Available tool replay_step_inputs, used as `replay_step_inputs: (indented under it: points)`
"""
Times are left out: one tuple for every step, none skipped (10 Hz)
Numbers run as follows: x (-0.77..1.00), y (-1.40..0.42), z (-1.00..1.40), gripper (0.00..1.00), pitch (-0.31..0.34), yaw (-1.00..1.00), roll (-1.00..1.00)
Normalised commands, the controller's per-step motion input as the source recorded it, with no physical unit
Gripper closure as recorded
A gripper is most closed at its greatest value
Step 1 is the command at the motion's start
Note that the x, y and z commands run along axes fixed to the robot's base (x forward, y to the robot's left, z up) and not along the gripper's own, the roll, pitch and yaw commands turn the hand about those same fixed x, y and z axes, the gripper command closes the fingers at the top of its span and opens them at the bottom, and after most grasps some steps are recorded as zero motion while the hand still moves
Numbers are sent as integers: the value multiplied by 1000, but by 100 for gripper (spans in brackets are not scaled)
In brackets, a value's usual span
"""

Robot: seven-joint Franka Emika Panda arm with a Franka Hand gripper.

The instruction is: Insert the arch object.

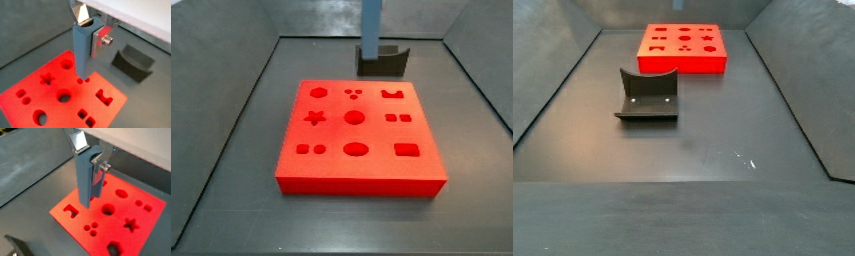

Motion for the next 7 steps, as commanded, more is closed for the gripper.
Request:
replay_step_inputs:
  points:
    - [189, 0, -317, 100, 0, -909, 0]
    - [131, 14, -260, 100, 0, -974, -43]
    - [140, 0, -229, 100, 0, -977, -57]
    - [154, 0, -209, 100, 0, -974, -69]
    - [171, 0, -186, 100, 0, -960, -81]
    - [191, 0, -174, 100, 0, -949, -89]
    - [254, 26, -149, 100, 0, -906, -106]
